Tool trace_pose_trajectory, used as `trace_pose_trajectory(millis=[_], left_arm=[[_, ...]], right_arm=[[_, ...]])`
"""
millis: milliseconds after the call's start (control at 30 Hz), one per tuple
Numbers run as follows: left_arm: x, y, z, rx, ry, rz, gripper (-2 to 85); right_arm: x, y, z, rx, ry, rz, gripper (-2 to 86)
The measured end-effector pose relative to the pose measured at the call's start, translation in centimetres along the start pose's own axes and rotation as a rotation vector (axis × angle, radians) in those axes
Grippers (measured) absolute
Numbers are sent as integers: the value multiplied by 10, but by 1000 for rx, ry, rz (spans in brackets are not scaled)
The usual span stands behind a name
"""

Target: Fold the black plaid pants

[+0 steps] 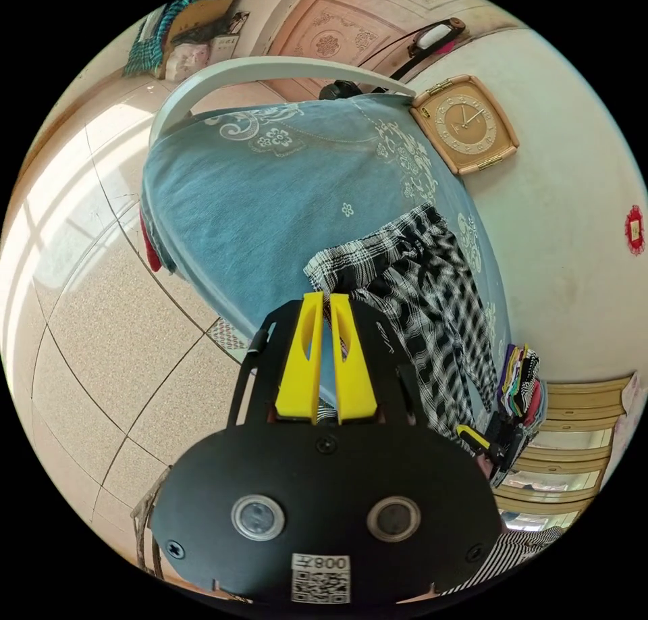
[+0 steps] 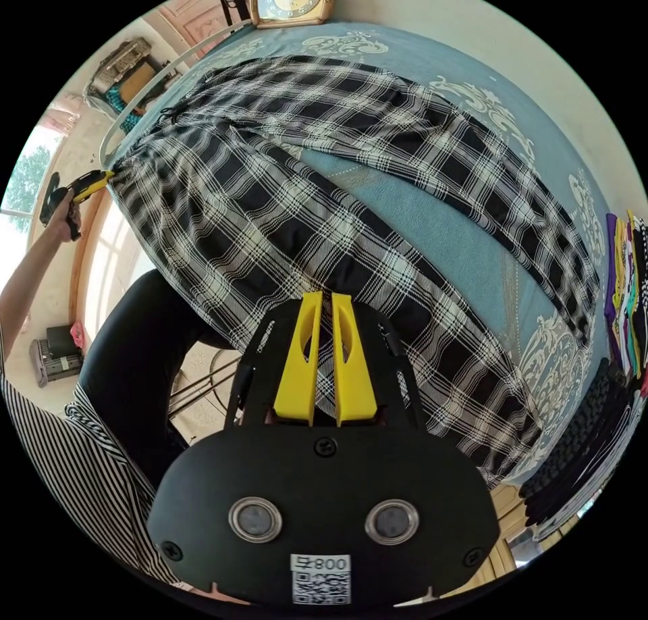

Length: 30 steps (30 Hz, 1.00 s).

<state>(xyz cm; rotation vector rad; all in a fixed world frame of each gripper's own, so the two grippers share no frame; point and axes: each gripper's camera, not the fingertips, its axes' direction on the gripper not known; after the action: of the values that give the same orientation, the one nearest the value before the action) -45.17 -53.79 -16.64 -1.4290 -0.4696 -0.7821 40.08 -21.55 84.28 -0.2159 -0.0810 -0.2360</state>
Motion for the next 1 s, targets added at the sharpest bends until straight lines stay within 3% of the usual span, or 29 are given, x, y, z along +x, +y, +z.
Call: trace_pose_trajectory(millis=[200, 333, 467, 600, 733, 1000], left_arm=[[1, -5, -5, 12, -24, 29, 24], [-1, 1, -33, 123, -30, 3, 31], [27, 14, -29, 39, 19, 121, 39], [69, 18, -6, -65, 13, 249, 36], [97, 9, 20, -191, -31, 252, 21], [163, -11, -25, -40, -43, 404, 14]], right_arm=[[8, 6, -12, 15, -68, 58, 13], [41, 43, -42, 158, -137, 234, 19], [117, 138, -70, 302, -94, 651, 54], [178, 221, -71, 288, -69, 965, 61], [195, 229, -58, 191, -71, 978, 30], [172, 207, -102, 323, -59, 855, 17]])
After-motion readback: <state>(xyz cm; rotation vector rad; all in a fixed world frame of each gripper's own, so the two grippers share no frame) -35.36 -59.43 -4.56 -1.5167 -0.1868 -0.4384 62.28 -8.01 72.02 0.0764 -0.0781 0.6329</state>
